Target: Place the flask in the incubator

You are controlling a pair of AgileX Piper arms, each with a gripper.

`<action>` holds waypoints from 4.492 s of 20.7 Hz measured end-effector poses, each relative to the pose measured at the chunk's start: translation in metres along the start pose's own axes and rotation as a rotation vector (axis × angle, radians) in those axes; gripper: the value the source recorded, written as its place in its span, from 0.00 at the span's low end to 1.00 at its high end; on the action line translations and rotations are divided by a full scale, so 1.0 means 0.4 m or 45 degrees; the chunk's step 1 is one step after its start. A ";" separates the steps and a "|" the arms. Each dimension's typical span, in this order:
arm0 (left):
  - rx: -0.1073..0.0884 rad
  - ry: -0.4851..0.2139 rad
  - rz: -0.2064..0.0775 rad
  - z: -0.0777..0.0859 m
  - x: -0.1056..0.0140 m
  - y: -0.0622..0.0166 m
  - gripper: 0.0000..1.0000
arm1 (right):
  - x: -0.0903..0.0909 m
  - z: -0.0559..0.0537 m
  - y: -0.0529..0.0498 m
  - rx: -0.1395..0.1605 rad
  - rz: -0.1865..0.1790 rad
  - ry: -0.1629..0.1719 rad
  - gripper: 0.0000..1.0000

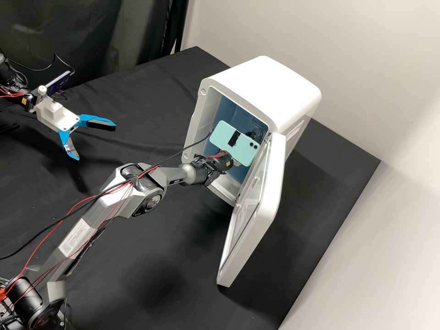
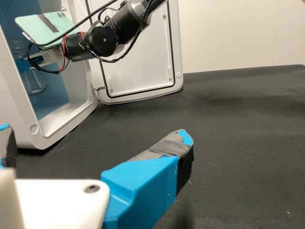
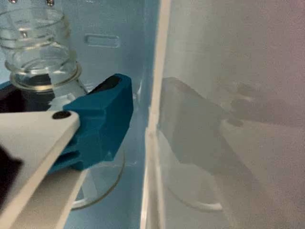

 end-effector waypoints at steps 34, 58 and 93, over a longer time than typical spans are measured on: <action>-0.015 -0.002 -0.018 -0.002 0.003 -0.009 1.00 | -0.016 0.008 -0.129 -0.064 -0.084 -0.001 0.00; -0.012 -0.016 -0.019 0.004 0.006 -0.009 1.00 | -0.008 0.028 -0.136 -0.058 -0.059 -0.001 0.00; -0.012 -0.011 -0.018 0.002 0.005 -0.009 1.00 | -0.007 0.064 -0.166 -0.046 -0.166 -0.067 1.00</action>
